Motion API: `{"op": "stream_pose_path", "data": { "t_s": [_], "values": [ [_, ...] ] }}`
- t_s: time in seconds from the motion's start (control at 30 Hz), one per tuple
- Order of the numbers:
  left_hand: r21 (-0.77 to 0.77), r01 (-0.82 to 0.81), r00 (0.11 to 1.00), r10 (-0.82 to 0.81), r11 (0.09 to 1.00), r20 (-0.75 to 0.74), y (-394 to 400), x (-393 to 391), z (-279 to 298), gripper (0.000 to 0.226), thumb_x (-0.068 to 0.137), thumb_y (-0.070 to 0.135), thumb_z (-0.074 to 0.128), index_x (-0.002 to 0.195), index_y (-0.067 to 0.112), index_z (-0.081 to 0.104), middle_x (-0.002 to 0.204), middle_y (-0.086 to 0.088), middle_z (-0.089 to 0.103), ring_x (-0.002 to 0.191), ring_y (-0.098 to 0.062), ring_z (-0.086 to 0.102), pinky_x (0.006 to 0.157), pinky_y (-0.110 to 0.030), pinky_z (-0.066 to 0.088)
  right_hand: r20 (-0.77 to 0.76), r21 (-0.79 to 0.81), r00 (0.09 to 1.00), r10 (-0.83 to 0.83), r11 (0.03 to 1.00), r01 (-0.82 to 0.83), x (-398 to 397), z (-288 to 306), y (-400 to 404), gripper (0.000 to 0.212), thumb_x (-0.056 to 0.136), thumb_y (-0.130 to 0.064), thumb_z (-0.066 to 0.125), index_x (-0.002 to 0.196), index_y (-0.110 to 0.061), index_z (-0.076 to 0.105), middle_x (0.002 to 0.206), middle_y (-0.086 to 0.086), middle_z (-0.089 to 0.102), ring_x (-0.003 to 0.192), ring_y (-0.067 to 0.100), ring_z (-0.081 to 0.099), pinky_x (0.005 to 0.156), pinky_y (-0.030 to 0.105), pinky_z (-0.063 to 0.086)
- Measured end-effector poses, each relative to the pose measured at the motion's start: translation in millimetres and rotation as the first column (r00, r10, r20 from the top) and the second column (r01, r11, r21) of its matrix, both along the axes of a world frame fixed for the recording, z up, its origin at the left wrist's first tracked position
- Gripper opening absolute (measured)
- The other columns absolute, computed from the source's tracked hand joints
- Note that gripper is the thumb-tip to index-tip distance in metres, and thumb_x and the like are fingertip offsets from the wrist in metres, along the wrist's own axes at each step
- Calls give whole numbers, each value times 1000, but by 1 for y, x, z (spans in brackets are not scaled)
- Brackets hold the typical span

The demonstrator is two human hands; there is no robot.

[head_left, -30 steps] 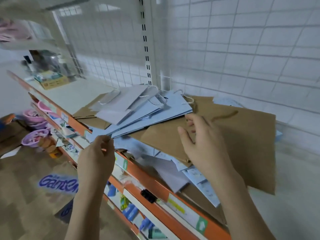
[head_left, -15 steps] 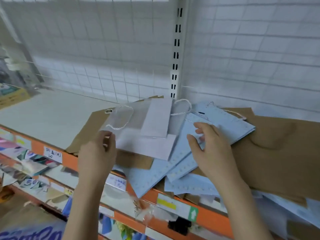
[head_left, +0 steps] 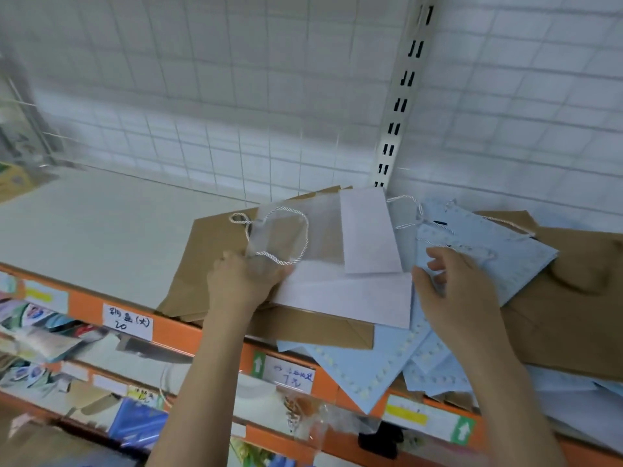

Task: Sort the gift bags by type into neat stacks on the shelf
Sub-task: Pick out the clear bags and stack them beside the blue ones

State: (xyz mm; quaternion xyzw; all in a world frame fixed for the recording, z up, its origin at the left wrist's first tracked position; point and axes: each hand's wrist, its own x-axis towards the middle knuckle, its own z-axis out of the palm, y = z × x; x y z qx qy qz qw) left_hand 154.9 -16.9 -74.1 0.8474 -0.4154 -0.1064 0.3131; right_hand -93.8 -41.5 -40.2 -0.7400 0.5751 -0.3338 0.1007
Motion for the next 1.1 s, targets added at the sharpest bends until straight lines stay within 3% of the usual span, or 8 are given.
{"op": "stream_pose_path", "data": {
  "t_s": [0.13, 0.27, 0.4, 0.5, 0.7, 0.8, 0.93, 1.1],
  "values": [
    [-220, -15, 982, -27, 975, -189, 1, 8, 2, 39, 71, 35, 75, 93, 8, 57, 71, -1, 54, 82, -32, 57, 53, -28, 31, -51, 34, 998, -44, 998, 45, 1, 2, -8, 36, 91, -24, 53, 122, -7, 52, 103, 9, 57, 93, 25, 56, 77, 34, 42],
    [-404, -38, 973, -58, 914, -222, 3, 16, 2, 12, 84, 11, 59, 95, 12, 55, 68, 3, 53, 77, -30, 53, 60, -28, 32, -119, 69, 990, -81, 994, 89, 4, 7, -20, 32, 93, -21, 50, 119, -3, 54, 101, 11, 60, 94, 26, 56, 78, 32, 40],
    [-474, -38, 957, -104, 880, -271, 15, 26, 0, 21, 83, 11, 64, 100, 19, 55, 81, 6, 60, 83, -24, 55, 69, -27, 36, -245, 92, 957, -154, 979, 181, 15, 15, -34, 29, 92, -30, 50, 89, -3, 59, 83, 10, 62, 73, 24, 54, 60, 31, 40],
    [-464, -51, 966, -74, 884, -246, 22, 30, -1, 31, 82, 13, 66, 112, 15, 59, 92, 1, 60, 85, -21, 52, 73, -27, 36, -395, 114, 899, -190, 961, 253, 30, 23, -44, 44, 90, -46, 49, 65, -11, 43, 68, 3, 50, 62, 19, 50, 50, 26, 28],
    [-438, -26, 964, -93, 898, -247, 26, 28, -12, 37, 83, 12, 66, 119, 8, 58, 110, -10, 64, 92, -20, 51, 73, -19, 31, -515, 172, 850, -112, 958, 230, 43, 28, -57, 50, 89, -50, 47, 95, -2, 59, 97, 12, 62, 74, 23, 42, 63, 26, 34],
    [-440, -40, 951, -101, 897, -291, 22, 23, -15, 39, 83, 12, 66, 121, 9, 57, 115, -10, 63, 103, -25, 54, 79, -24, 34, -441, 192, 890, -120, 955, 224, 43, 27, -60, 34, 89, -38, 52, 92, -5, 55, 88, 11, 59, 72, 23, 42, 63, 27, 33],
    [-459, -55, 916, -139, 887, -377, 20, 18, -13, 38, 78, 15, 71, 114, 14, 59, 101, 1, 64, 92, -16, 56, 75, -28, 38, -210, 162, 959, -189, 961, 225, 34, 29, -57, 19, 91, -22, 50, 88, -8, 37, 71, 1, 44, 59, 19, 39, 53, 30, 29],
    [-513, -45, 753, -308, 857, -582, 27, -1, 11, 63, 67, 14, 80, 117, 29, 45, 98, 16, 58, 87, -4, 61, 70, -23, 48, 94, -32, 985, -144, 989, 148, -5, 31, -45, 13, 94, -15, 47, 93, -13, 34, 66, -2, 42, 61, 20, 43, 55, 32, 32]
  ]
}}
